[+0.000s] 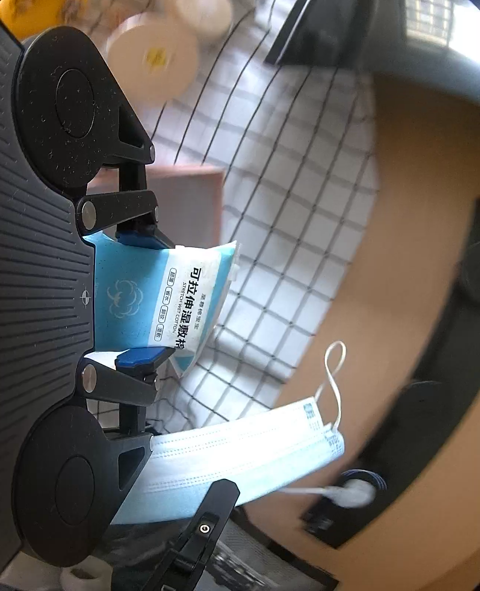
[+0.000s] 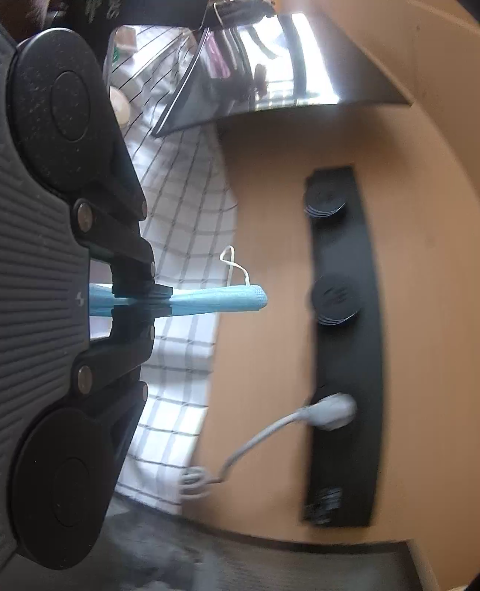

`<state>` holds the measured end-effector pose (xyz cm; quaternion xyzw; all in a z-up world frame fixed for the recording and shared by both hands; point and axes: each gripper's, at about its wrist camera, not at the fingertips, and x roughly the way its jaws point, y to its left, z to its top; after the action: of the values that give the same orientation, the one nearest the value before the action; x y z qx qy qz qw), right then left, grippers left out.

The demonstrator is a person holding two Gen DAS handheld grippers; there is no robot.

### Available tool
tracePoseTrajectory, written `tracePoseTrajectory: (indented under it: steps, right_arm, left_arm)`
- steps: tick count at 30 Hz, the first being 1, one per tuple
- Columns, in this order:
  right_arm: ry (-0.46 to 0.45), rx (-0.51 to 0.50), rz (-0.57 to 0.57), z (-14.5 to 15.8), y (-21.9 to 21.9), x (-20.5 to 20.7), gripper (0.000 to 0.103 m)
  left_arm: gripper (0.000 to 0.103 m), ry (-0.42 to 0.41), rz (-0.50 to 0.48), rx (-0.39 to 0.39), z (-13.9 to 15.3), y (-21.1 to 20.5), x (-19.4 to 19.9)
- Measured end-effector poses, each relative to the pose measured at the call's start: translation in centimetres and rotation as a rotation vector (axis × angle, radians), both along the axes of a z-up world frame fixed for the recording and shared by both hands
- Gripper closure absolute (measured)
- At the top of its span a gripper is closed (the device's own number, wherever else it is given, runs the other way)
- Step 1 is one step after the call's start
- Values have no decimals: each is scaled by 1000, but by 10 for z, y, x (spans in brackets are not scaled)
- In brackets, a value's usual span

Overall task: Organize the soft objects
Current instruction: 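Carry the wipe pack and mask into the pink box and open both tools, then grasp the yellow rabbit holder with the left tool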

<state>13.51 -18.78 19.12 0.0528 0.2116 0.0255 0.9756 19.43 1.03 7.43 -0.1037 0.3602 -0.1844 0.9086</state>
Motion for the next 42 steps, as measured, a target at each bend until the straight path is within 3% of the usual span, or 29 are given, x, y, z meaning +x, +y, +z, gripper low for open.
tracePoseTrajectory:
  steps: [4, 8, 10, 11, 15, 19, 23, 27, 31, 36, 37, 40, 42]
  right_arm:
    - [78, 41, -26, -30, -13, 12, 100]
    - [119, 61, -41, -49, -19, 24, 100]
    - [119, 78, -40, -51, -19, 26, 100]
    - [109, 89, -35, -51, -19, 27, 100]
    - [59, 129, -9, -46, -15, 28, 100]
    - [89, 149, 3, -55, -10, 46, 100]
    - [198, 160, 10, -83, -6, 74, 100]
    - [365, 153, 54, -124, 9, 99, 100]
    - [462, 58, 106, -153, 35, 101, 100]
    - [512, -94, 63, -163, 51, 100, 98]
    - [522, -112, 49, -162, 51, 99, 96]
    - [538, -123, 18, -156, 49, 92, 73]
    - [519, -91, 24, -145, 47, 81, 48]
  left_arm:
    - [46, 104, 8, 141, -44, -20, 17]
    - [46, 62, -38, 365, -56, -33, 10]
    - [45, 52, -76, 407, -57, -34, 7]
    - [45, 47, -80, 390, -55, -31, 5]
    - [47, -84, -7, 166, -25, -1, -6]
    - [48, -130, 61, 84, 0, 14, -5]
    - [48, -94, 21, 79, 1, 22, -17]
    - [48, -71, -35, 115, -6, 29, -43]
    - [48, -28, -65, 185, -10, 47, -75]
    - [48, 36, 7, 188, -22, 94, -114]
    - [48, 49, 34, 185, -23, 105, -119]
    - [48, 55, 138, 166, -26, 138, -137]
    - [48, 58, 221, 148, -28, 158, -145]
